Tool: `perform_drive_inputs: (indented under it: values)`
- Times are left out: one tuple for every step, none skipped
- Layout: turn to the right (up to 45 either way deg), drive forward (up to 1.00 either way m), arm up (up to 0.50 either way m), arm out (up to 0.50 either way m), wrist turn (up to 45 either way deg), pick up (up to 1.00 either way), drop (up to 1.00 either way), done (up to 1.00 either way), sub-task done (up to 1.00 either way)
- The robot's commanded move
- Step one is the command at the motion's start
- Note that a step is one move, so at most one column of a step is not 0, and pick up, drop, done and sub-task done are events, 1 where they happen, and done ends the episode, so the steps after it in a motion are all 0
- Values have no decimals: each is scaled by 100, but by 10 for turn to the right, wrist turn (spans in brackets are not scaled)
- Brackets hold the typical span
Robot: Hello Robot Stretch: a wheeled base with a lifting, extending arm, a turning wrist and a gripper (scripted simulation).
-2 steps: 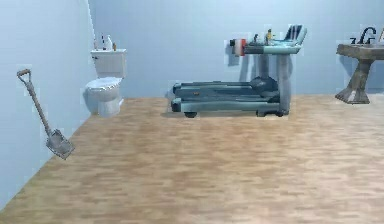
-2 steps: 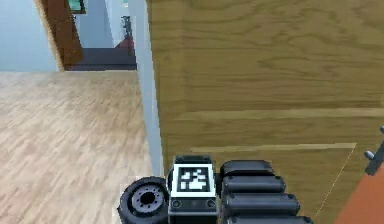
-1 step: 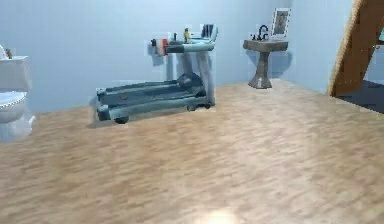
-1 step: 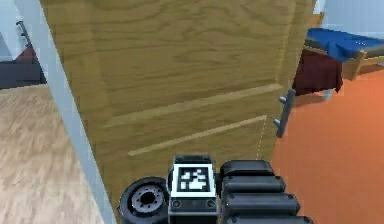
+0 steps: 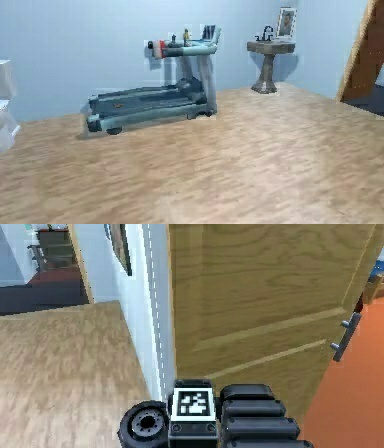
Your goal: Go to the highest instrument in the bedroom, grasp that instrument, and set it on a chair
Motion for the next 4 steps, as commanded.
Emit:
perform_drive_inputs:
  values:
    - [210,0,0,0,0,0,0,0,0]
    - [0,45,0,0,0,0,0,0,0]
    - [330,0,0,0,0,0,0,0,0]
    - [0,100,0,0,0,0,0,0,0]
